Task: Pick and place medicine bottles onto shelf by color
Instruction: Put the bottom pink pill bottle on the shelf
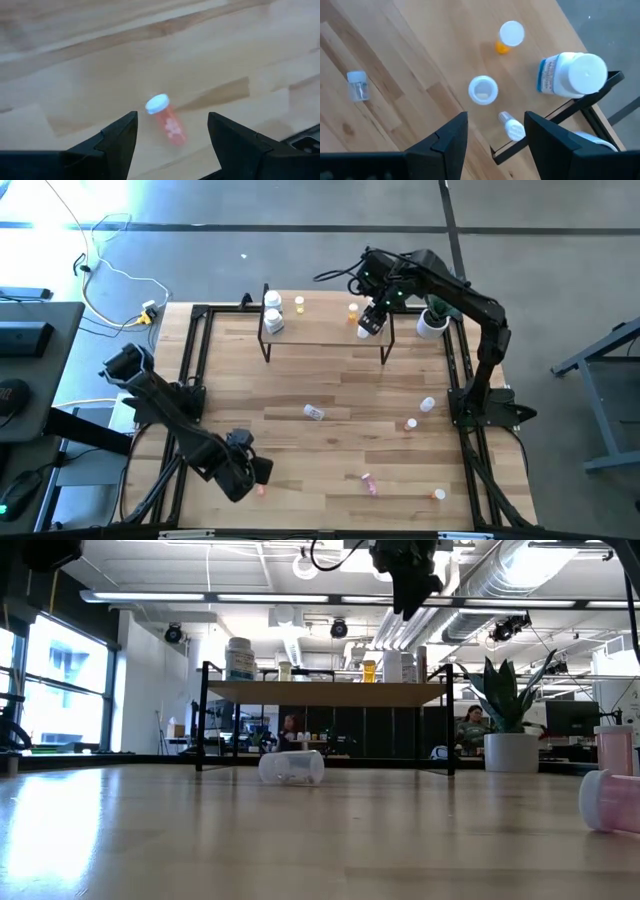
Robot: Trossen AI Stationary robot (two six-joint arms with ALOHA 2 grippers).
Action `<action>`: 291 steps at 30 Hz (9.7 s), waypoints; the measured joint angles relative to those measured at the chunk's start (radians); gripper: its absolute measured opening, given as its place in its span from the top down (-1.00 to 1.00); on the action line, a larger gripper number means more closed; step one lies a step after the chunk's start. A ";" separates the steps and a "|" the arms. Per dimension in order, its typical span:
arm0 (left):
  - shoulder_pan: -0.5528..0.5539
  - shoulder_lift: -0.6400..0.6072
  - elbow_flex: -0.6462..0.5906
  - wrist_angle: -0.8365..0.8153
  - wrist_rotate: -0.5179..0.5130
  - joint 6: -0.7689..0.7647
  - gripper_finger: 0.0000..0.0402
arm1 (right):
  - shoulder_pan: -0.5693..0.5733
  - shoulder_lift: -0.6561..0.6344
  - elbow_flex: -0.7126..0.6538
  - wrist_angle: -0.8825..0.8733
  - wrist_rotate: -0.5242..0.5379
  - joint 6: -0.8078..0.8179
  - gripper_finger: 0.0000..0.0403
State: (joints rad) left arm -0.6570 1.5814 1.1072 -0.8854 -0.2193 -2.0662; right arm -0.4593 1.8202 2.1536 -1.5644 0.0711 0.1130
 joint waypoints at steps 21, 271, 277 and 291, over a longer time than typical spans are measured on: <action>-0.020 0.169 -0.001 0.150 0.041 -0.127 -0.14 | 0.049 0.000 0.000 -0.005 0.001 -0.008 0.08; 1.057 -0.326 0.001 0.698 0.052 2.024 -0.14 | -0.129 0.327 -0.001 0.594 -0.251 -0.199 0.19; 1.057 -0.326 0.001 0.670 0.052 2.016 -0.14 | -0.130 0.318 -0.001 0.594 -0.251 -0.188 0.14; 1.028 -0.326 0.001 0.490 0.053 2.016 -0.14 | -0.127 0.253 -0.001 0.581 -0.251 -0.163 0.14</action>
State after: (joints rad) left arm 0.3711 1.2552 1.1080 -0.3954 -0.1664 -0.0500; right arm -0.5865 2.0730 2.1529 -0.9829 -0.1795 -0.0504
